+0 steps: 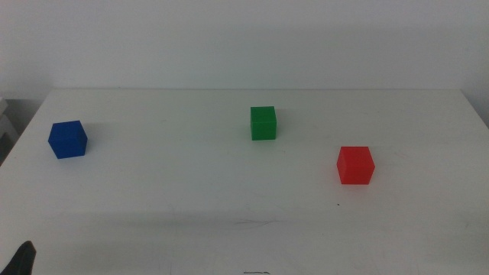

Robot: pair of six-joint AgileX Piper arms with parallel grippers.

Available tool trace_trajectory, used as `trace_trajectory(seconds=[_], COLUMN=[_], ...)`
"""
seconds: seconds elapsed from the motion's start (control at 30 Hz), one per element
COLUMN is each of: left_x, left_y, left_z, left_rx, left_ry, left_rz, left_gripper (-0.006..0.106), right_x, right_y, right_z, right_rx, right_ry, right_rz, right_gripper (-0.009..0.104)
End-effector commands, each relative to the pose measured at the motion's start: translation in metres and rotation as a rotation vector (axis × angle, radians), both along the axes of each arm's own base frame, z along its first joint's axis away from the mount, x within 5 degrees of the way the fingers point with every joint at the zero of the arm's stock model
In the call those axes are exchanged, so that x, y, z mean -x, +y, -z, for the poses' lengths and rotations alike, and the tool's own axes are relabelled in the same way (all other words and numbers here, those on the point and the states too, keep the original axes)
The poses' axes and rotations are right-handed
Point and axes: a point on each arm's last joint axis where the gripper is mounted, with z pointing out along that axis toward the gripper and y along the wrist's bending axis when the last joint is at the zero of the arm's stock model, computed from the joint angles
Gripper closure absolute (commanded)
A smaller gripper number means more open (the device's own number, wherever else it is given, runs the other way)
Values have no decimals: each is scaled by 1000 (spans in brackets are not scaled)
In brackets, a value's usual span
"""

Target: Stack red cubes first, then green, then blue cubes in a specific spot.

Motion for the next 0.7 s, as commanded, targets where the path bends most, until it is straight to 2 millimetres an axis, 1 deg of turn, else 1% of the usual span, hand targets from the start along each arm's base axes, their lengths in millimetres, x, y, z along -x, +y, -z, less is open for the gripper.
trace_trajectory(seconds=[0.0, 0.03, 0.13, 0.23, 0.33, 0.5, 0.67], left_x=[1, 1, 1, 1, 1, 1, 1], left_y=[0, 0, 0, 0, 0, 0, 0], left_z=[-10, -10, -10, -10, -10, -10, -10], left_rx=[11, 11, 11, 11, 11, 11, 11], left_ry=[-108, -108, -108, -108, -108, -108, -108], left_rz=[2, 2, 2, 2, 2, 2, 2], left_gripper=[8, 8, 8, 8, 8, 8, 8], right_x=[2, 2, 4, 5, 2, -15, -36], right_y=[0, 0, 0, 0, 0, 1, 3], right_z=[-14, -14, -27, -49, -69, -98, -128], right_rx=[4, 4, -31, -40, -39, -40, -66], right_ry=[-118, -118, -103, -54, 19, 157, 365], right_rz=[5, 5, 3, 2, 2, 3, -8], right_gripper=[4, 4, 4, 4, 4, 4, 4])
